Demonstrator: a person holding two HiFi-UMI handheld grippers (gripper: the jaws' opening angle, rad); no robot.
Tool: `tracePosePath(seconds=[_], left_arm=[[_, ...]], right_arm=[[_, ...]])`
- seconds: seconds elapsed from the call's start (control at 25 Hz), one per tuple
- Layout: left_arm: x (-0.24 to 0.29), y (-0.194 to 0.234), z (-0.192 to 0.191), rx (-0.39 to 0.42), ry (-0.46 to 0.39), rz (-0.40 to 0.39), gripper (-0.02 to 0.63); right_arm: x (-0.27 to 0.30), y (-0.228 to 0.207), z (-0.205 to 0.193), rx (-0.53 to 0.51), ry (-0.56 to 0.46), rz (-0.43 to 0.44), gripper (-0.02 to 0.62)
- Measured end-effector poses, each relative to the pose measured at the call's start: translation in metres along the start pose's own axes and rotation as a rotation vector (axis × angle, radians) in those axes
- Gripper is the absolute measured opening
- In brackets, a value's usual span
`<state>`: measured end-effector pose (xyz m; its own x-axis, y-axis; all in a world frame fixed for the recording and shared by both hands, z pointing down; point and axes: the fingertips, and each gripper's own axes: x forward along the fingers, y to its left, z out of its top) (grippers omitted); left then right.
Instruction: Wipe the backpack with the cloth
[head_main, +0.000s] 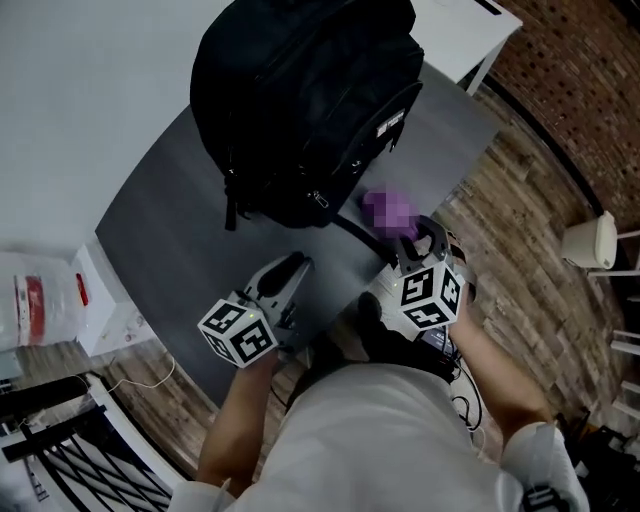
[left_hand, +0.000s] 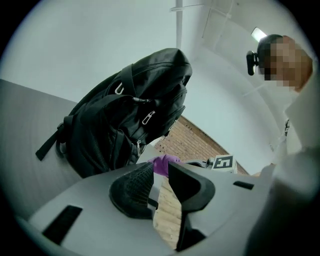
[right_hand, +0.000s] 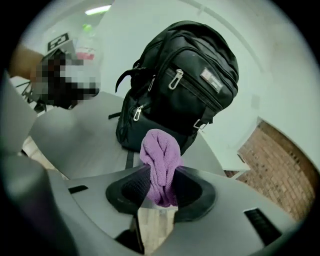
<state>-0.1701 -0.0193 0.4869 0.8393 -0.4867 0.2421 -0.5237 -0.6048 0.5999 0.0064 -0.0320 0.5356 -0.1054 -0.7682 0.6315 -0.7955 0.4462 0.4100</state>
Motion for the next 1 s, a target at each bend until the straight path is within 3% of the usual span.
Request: tracePosePath(seconds=[0.36, 0.48, 0.68, 1.0], left_arm=[[-0.025, -0.034, 0.006, -0.015, -0.133, 0.108, 0.094], [-0.043, -0.049, -0.004, -0.015, -0.154, 0.118, 0.094], [-0.078, -0.074, -0.022, 0.003, -0.189, 0.140, 0.094], [-0.118, -0.124, -0.060, -0.004, -0.265, 0.130, 0.094]], right_arm=[[-0.018, -0.020, 0.000, 0.430, -0.098, 0.273, 0.135], [-0.033, -0.023, 0.000, 0.527, -0.132, 0.322, 0.135], [-0.068, -0.013, 0.001, 0.605, -0.185, 0.372, 0.135], [-0.135, 0.017, -0.006, 0.562, -0.229, 0.391, 0.135]])
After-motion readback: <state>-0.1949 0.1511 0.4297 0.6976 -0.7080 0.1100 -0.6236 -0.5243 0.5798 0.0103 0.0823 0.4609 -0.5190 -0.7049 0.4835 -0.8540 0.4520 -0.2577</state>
